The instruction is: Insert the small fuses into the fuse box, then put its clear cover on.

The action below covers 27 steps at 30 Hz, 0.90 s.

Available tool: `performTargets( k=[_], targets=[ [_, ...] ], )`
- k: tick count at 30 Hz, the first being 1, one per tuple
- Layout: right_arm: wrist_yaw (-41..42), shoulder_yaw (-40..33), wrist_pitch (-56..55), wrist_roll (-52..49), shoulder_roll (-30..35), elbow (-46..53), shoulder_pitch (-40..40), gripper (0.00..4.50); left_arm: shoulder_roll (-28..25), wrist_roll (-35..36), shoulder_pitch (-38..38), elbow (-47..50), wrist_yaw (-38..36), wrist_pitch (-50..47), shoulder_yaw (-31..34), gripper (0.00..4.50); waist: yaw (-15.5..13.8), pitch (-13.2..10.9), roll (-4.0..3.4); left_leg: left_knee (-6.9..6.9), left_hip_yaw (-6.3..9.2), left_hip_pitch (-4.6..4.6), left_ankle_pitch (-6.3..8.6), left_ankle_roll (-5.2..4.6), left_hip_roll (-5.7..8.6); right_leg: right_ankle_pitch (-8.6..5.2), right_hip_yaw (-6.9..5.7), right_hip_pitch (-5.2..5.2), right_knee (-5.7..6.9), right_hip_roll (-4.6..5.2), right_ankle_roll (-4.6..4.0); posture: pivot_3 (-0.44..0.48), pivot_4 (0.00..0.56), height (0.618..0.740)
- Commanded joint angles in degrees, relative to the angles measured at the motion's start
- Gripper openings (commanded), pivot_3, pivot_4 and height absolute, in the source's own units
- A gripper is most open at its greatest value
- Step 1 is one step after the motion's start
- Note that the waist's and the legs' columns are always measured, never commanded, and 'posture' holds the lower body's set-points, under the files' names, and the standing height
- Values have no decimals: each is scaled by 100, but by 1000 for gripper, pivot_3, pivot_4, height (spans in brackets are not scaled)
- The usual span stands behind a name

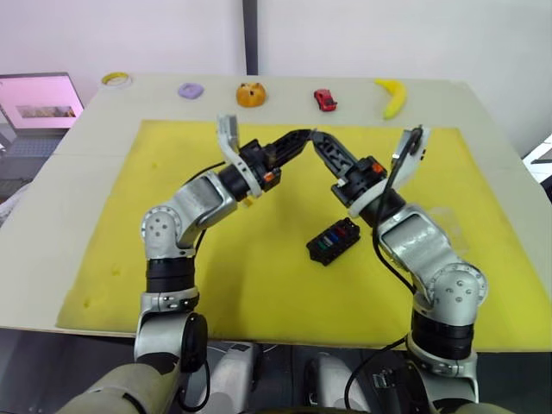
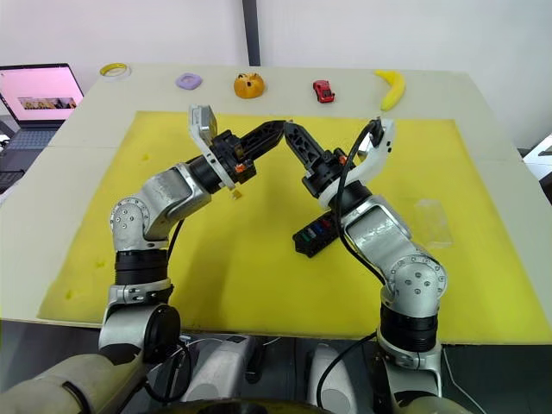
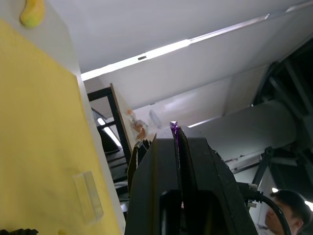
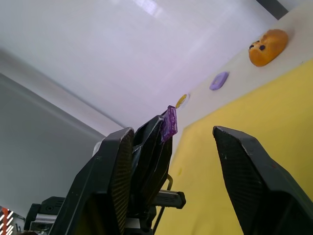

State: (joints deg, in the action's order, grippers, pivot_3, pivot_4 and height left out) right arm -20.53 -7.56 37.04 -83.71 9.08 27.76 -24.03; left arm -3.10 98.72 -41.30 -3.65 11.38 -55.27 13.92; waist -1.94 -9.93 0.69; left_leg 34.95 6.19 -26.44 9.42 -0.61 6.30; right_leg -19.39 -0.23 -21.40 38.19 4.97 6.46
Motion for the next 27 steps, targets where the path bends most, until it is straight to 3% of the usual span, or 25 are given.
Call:
performTargets(
  k=[1, 15, 18, 20, 27],
  targets=[
    [53, 62, -156, 37, -82, 152, -95, 2657, 55, 107, -90, 246, -83, 114, -87, 0, -1, 0, 0, 0, 0, 0, 0, 0, 0, 0, 0, 0, 0, 0, 0, 0, 150, 735],
    [164, 137, -494, 386, -261, 152, -131, 2657, 196, 98, 11, 335, 54, 468, -160, 0, 25, 1, -1, 1, -1, 1, -4, 6, 0, 0, 0, 1, 2, -1, 0, 0, 150, 735],
    [173, 168, -490, 392, -255, 157, -127, 1843, 214, 105, 12, 350, 63, 488, -199, 0, 43, 1, -1, 0, 0, 1, -4, 6, 0, 0, 0, 1, 2, -1, 0, 0, 150, 735],
    [172, 186, -496, 396, -263, 155, -138, 902, 240, 103, 16, 374, 78, 506, -228, 0, 55, 1, -1, 0, 0, 1, -5, 7, 0, 0, 0, 1, 3, -2, 0, 0, 150, 735],
    [187, 207, -483, 385, -273, 127, -163, 902, 294, 94, 13, 418, 124, 541, -266, 0, 136, 1, -2, 0, 0, 2, -6, 8, 0, 0, 1, 1, 6, -3, 0, 0, 150, 735]
  ],
)
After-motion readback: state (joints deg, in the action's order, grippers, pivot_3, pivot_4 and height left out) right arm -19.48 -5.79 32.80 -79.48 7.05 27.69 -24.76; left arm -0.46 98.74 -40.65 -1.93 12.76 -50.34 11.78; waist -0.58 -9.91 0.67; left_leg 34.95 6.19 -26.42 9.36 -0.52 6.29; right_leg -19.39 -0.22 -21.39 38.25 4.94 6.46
